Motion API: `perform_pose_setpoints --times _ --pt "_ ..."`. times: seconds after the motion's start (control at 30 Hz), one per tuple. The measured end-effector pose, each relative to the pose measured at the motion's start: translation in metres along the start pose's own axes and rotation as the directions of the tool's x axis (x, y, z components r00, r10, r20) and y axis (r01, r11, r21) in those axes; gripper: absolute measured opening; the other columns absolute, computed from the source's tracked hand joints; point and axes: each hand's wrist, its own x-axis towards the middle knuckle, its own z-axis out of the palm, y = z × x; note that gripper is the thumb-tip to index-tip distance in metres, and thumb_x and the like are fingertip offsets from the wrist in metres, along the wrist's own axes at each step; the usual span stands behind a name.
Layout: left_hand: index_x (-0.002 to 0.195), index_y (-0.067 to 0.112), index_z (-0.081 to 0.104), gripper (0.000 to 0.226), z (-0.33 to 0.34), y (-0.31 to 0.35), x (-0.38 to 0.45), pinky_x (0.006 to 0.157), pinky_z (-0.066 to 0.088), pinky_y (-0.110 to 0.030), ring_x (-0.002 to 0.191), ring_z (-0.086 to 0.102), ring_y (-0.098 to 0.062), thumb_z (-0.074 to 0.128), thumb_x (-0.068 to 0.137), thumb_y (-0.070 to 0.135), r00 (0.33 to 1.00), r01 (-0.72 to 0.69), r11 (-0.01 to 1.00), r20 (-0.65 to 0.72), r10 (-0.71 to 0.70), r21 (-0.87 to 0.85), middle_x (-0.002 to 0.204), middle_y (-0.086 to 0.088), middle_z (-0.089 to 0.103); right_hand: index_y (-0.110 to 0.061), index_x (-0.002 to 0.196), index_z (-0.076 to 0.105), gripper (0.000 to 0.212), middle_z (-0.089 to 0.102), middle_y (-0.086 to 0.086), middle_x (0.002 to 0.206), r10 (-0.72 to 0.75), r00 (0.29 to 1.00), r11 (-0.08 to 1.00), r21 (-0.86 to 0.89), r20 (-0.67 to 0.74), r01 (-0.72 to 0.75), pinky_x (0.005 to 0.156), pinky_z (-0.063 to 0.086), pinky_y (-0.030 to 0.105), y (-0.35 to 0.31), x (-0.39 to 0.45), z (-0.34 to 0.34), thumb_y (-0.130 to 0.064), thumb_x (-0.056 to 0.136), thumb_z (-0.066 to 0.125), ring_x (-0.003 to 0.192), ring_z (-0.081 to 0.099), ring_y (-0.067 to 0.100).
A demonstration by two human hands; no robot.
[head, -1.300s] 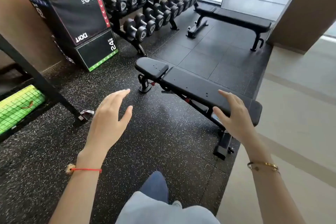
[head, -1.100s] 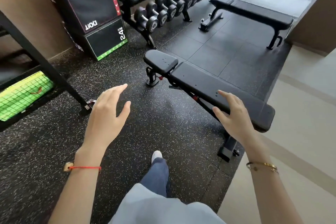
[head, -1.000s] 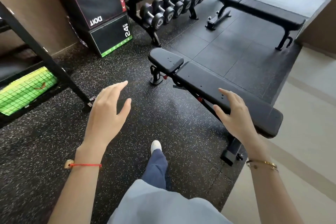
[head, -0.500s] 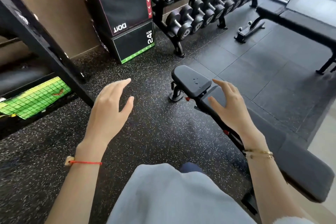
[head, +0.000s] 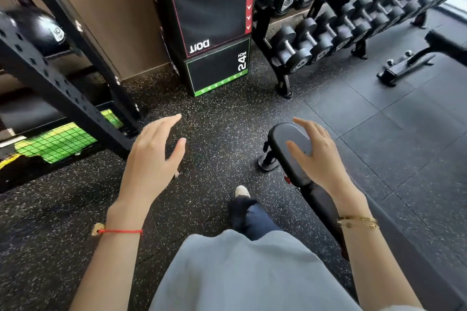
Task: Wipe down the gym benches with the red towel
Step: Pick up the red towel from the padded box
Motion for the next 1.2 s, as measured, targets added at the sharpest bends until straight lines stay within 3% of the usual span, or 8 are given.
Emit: perform_pose_setpoints --times 0.17,0.53,0.87,1.1,1.2 --pt "0.140 0.032 0.043 0.044 0.012 -0.006 0.115 0.107 0.028 -0.024 0.131 0.039 -0.006 0.051 0.097 0.034 0.998 0.036 0.999 -0.046 -0.035 0.012 0.140 0.009 0.049 -0.016 0.142 0.043 0.052 0.051 0.001 0.138 -0.047 0.999 0.999 0.017 0.025 0.047 0.104 0.025 0.022 0.007 0.134 -0.010 -0.026 0.094 0.060 0.131 0.040 0.017" --pt "0.140 0.027 0.045 0.044 0.040 -0.042 0.294 0.111 0.035 -0.030 0.131 0.045 -0.011 0.052 0.096 0.033 0.985 0.147 0.989 -0.097 -0.144 0.028 0.139 0.005 0.053 -0.019 0.142 0.043 0.052 0.049 -0.002 0.140 -0.146 0.979 0.989 0.035 0.141 0.143 0.113 0.028 0.031 0.003 0.363 0.016 -0.030 0.094 0.059 0.136 0.038 0.015" --pt "0.138 0.026 0.048 0.044 0.064 -0.136 0.475 0.108 0.030 -0.022 0.131 0.043 -0.009 0.055 0.095 0.030 0.976 0.194 0.980 -0.109 -0.190 0.033 0.138 0.006 0.054 -0.018 0.141 0.044 0.051 0.050 -0.002 0.140 -0.174 0.966 0.985 0.040 0.189 0.169 0.108 0.024 0.020 -0.009 0.564 0.089 -0.031 0.094 0.059 0.135 0.039 0.013" --pt "0.135 0.025 0.051 0.041 0.052 -0.189 0.627 0.109 0.037 -0.032 0.128 0.047 -0.012 0.056 0.094 0.029 0.970 0.173 0.983 -0.183 -0.160 0.054 0.134 0.005 0.056 -0.017 0.137 0.048 0.048 0.054 -0.001 0.135 -0.234 0.963 0.972 0.040 0.132 0.231 0.100 0.024 0.011 -0.054 0.733 0.114 -0.026 0.092 0.062 0.131 0.044 0.016" --pt "0.134 0.024 0.052 0.040 0.050 -0.207 0.682 0.108 0.039 -0.035 0.125 0.048 -0.013 0.056 0.095 0.029 0.966 0.184 0.980 -0.199 -0.168 0.069 0.133 0.004 0.057 -0.018 0.137 0.048 0.047 0.054 -0.003 0.135 -0.236 0.963 0.971 0.061 0.126 0.230 0.104 0.024 0.013 -0.065 0.785 0.124 -0.025 0.093 0.062 0.132 0.042 0.014"
